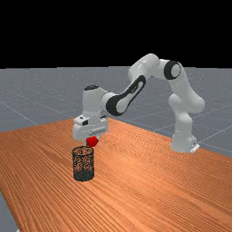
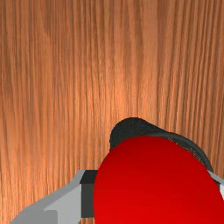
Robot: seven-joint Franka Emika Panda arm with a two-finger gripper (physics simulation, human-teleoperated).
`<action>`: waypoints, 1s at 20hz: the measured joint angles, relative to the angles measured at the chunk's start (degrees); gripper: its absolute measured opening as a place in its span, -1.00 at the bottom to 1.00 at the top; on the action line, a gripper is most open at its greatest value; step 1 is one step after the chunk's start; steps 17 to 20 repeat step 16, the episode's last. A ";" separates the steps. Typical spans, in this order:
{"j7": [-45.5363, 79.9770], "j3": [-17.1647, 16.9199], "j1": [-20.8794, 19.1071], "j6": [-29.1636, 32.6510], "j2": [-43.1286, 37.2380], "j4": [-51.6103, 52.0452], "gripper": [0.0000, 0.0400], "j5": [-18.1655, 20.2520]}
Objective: Put the ball into the container
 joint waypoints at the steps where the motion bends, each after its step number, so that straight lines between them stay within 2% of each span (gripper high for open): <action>1: -0.60 0.12 -0.36 -0.11 0.15 0.22 0.40 0.34; 6: -4.41 0.54 -2.64 -0.76 1.02 1.49 0.40 1.67; 8: -3.53 0.30 -2.59 -3.89 3.19 5.46 0.40 1.61; 9: -4.24 0.86 -3.11 -2.82 3.30 5.36 0.40 2.66; 11: -3.44 0.38 -2.59 -5.73 5.42 9.18 0.40 1.71; 13: -3.44 0.41 -2.58 -4.89 5.48 8.66 0.40 1.74; 14: -3.41 0.43 -2.58 -5.30 6.10 9.61 0.66 1.76; 16: -4.89 0.74 -2.88 -4.57 6.44 9.94 0.88 1.75; 20: -4.89 0.74 -2.88 -4.57 6.44 9.94 0.88 1.75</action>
